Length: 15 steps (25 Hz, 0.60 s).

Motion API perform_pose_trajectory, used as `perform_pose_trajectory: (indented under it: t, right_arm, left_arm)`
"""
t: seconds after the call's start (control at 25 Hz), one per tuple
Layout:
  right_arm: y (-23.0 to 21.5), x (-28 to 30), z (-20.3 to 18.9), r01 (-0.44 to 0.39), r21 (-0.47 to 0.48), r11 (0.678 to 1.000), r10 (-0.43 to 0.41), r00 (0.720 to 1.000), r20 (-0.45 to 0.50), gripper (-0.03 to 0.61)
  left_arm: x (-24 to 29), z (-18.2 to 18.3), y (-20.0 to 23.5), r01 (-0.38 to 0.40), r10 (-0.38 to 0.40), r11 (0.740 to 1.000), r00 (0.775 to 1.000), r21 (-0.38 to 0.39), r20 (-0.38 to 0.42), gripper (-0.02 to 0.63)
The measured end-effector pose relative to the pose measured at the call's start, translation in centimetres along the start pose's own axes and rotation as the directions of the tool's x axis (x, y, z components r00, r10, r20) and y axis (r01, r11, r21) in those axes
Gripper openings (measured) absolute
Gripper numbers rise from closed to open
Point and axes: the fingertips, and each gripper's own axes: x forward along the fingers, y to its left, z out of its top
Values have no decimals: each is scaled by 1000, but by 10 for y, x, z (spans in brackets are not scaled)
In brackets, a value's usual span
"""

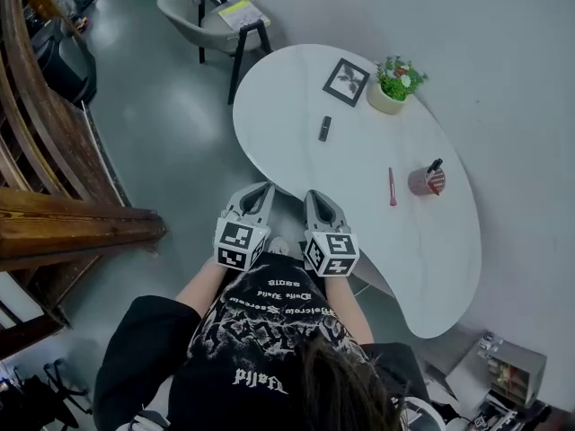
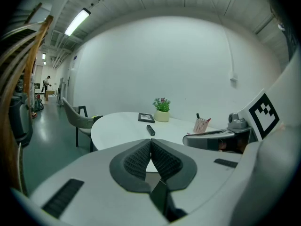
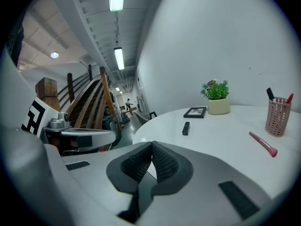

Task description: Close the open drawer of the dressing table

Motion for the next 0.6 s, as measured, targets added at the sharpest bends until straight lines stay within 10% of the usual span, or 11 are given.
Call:
perform_pose_trajectory:
  t: [0.6]
  right_arm:
    - [4,6,1,4,-3,1000,-4,1000,1,26]
  left_arm:
    - [-3,3,12,-12,13,999,1000,-36,21,25]
